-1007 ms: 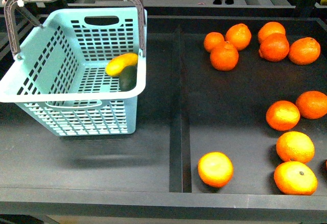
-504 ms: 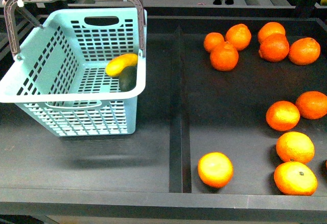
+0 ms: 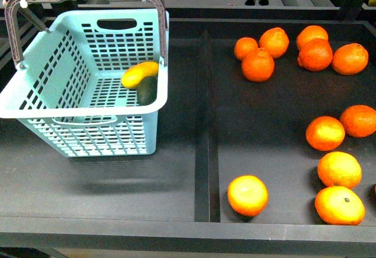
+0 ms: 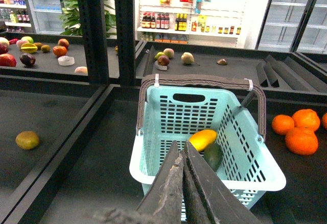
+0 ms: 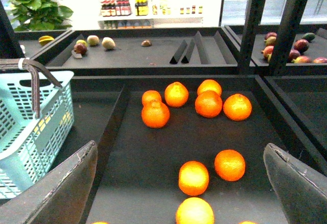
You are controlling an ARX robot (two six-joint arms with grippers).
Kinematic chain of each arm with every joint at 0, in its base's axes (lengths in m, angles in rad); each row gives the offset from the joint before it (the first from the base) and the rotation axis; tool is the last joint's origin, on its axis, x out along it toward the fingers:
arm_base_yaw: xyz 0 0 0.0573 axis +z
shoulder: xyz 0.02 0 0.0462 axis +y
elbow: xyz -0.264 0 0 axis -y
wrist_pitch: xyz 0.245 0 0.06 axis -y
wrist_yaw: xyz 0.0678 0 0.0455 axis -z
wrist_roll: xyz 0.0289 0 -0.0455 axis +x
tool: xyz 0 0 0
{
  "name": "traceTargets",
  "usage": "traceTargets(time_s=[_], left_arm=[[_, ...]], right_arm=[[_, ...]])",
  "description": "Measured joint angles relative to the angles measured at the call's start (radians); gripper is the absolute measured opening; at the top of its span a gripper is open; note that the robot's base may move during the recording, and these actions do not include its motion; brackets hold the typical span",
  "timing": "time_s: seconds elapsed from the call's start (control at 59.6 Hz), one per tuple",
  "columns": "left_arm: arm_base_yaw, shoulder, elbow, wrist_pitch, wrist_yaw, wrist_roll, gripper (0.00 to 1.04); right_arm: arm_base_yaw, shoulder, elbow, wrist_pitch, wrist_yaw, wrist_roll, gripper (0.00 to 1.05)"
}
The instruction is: Pick mango and avocado into basket
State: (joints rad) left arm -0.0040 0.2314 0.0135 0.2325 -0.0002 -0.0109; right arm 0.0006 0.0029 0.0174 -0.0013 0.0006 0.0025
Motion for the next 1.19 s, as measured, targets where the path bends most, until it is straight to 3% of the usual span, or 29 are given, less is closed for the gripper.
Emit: traceTargets(time_s=[0.185,0.285,0.52,0.974,1.192], left_arm=[[0.000,-0.051,0.000,-0.052,0.000,0.000,0.02],[0.000,-0.185,0.000,-0.214,0.000,0.000,0.02],[0.000,-0.225,0.000,-0.230,0.000,-0.001,0.03],[0.000,-0.225,0.000,-0.231,0.000,0.000,0.95],[0.000,-0.225,0.000,-0.231,0.000,0.001,0.96]], right_arm=[[0.000,0.000,0.000,0.000,0.000,0.000,0.96],[0.000,0.000,0.000,0.000,0.000,0.000,0.96],[0.000,0.000,0.000,0.000,0.000,0.000,0.96],[0.000,0.000,0.000,0.000,0.000,0.000,0.96],[0.000,0.000,0.000,0.000,0.000,0.000,0.96]])
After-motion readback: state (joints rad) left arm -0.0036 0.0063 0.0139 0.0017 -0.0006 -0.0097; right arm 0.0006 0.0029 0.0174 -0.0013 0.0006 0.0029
